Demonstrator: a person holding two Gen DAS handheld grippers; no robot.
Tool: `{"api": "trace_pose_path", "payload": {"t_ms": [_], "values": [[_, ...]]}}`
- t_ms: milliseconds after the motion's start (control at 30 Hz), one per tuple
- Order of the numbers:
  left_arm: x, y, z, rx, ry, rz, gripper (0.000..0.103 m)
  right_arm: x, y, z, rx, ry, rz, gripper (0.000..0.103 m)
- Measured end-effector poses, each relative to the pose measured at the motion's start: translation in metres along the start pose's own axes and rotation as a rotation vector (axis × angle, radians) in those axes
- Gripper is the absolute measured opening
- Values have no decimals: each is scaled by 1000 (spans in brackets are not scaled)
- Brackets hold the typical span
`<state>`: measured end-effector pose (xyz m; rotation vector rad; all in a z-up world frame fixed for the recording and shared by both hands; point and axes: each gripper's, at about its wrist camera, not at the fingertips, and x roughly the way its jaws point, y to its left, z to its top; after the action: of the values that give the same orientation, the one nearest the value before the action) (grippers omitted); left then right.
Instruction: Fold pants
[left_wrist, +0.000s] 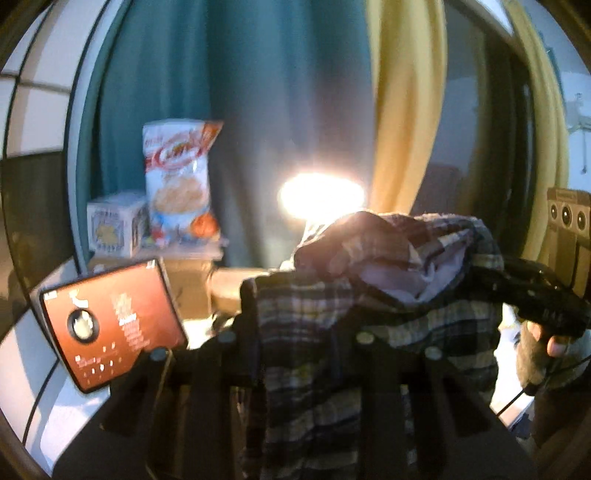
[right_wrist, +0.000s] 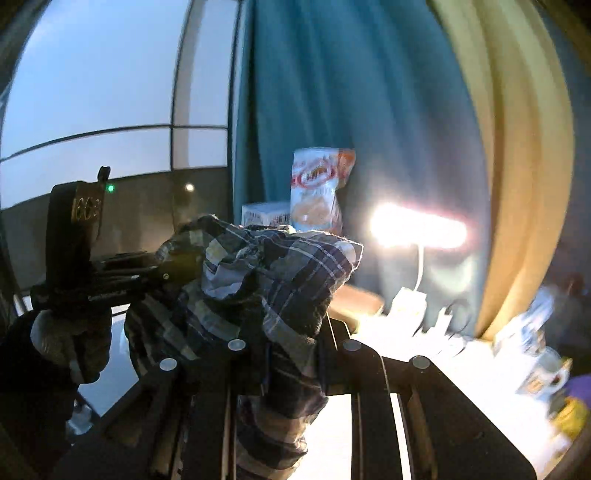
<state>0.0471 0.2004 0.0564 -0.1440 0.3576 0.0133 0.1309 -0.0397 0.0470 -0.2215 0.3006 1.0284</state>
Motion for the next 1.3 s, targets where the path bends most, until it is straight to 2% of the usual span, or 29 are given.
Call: {"api": "trace_pose_path", "payload": {"t_ms": [100,233,267,333,367,400,433,467,567,667,800,867,933,1100,1300], "values": [[46,21,-19,-27,89,7,29,46,-24,-15,71,75,3,20],[135,53,-58,-60,286,56,34,119,-67,-52,164,219,23,22],[152,60,-68,-68,338,89,41,144,-75,-66,165,287,13,26],[183,77,-91,-82,442,191,43,168,-85,-92,169,372,-43,40],[186,79,-96,-83,453,206,43,180,-90,-104,179,406,-70,52],[188,83,-102,-93,458,215,44,185,-92,-109,185,419,-78,62],[188,87,-105,-108,457,213,48,188,-96,-115,193,429,-87,65],[185,89,-106,-118,449,219,57,189,-98,-118,201,432,-88,68],[175,91,-101,-122,410,250,76,185,-105,-119,208,432,-105,71],[162,88,-94,-116,364,271,84,172,-110,-116,213,422,-138,71],[138,70,-78,-83,279,282,85,151,-115,-113,220,399,-185,71],[121,56,-70,-64,218,267,85,135,-116,-114,223,387,-205,71],[109,45,-67,-74,193,241,86,123,-115,-115,225,386,-220,71],[101,9,-74,-49,206,178,87,85,-107,-119,220,365,-258,71],[98,-13,-95,-113,253,106,88,41,-98,-122,217,333,-301,71]]}}
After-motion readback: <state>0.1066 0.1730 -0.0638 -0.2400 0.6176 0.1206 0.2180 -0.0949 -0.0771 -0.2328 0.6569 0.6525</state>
